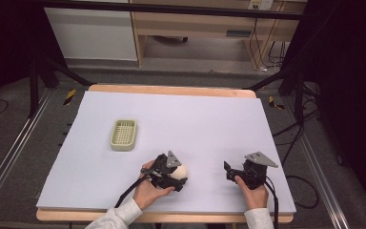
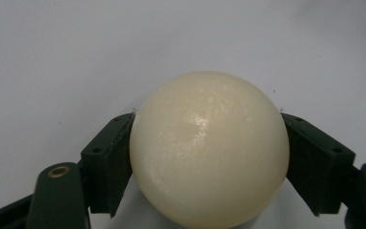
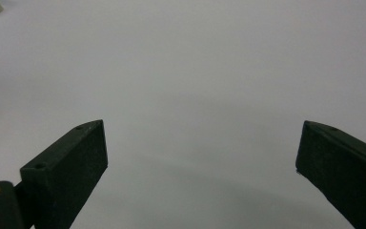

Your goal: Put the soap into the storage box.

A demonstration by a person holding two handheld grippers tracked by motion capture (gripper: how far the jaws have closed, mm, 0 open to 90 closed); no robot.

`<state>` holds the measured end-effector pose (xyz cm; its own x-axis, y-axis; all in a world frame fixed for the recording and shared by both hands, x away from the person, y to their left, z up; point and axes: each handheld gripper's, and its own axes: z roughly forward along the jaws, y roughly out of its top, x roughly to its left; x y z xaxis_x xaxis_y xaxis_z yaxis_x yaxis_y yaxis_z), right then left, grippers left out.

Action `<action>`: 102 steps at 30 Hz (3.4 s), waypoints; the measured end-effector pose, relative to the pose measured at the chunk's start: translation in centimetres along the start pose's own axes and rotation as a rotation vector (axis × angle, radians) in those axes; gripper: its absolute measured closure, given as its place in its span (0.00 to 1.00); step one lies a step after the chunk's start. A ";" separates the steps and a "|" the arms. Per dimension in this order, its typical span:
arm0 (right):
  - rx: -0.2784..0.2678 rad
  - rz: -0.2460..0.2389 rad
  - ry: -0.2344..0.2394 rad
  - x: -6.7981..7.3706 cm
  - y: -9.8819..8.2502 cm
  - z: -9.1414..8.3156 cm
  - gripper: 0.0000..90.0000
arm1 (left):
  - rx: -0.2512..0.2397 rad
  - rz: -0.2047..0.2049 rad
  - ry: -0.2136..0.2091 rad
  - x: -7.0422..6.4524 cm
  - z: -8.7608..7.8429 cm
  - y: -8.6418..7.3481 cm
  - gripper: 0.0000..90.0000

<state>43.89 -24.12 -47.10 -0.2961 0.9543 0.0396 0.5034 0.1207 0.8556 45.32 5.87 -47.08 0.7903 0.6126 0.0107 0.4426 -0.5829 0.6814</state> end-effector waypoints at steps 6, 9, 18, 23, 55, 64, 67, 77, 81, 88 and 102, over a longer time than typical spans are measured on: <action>0.001 -0.011 -0.003 0.0 -0.1 0.0 0.04 | -0.001 -0.001 -0.007 0.3 -0.6 0.0 0.27; 0.001 -0.016 -0.006 -0.1 -0.2 0.0 0.04 | -0.009 -0.012 -0.010 0.5 -0.9 0.1 0.27; 0.003 -0.010 -0.004 -0.1 -0.2 -0.1 0.04 | -0.015 -0.020 -0.006 0.9 -1.7 0.1 0.27; 0.003 -0.012 -0.004 -0.1 -0.2 -0.1 0.04 | -0.026 -0.017 -0.015 1.0 -2.3 0.4 0.27; -0.001 -0.012 0.000 0.0 -0.2 -0.2 0.04 | -0.080 -0.100 0.073 5.4 -6.1 0.5 0.27; 0.000 -0.011 -0.001 0.0 -0.2 -0.2 0.04 | -0.097 -0.131 0.099 6.7 -7.0 0.3 0.27; -0.001 -0.012 0.000 0.0 -0.2 -0.2 0.04 | -0.101 -0.140 0.104 7.1 -7.3 0.3 0.27; -0.003 -0.013 -0.002 0.0 -0.2 -0.2 0.04 | -0.103 -0.170 0.145 8.8 -8.1 0.0 0.27; -0.002 -0.010 0.000 0.0 -0.1 -0.2 0.04 | -0.112 -0.183 0.160 9.3 -8.4 -0.1 0.27; -0.003 -0.007 -0.002 0.0 -0.1 -0.2 0.04 | -0.118 -0.214 0.177 10.6 -9.1 -0.3 0.27; -0.002 -0.010 -0.006 0.0 0.0 -0.1 0.04 | -0.117 -0.273 0.212 13.3 -10.0 -1.0 0.27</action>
<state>43.83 -24.13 -47.10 -0.2962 0.9547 0.0278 0.4985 0.1297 0.8572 51.15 19.90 -40.34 0.5387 0.8415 -0.0403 0.5639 -0.3246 0.7594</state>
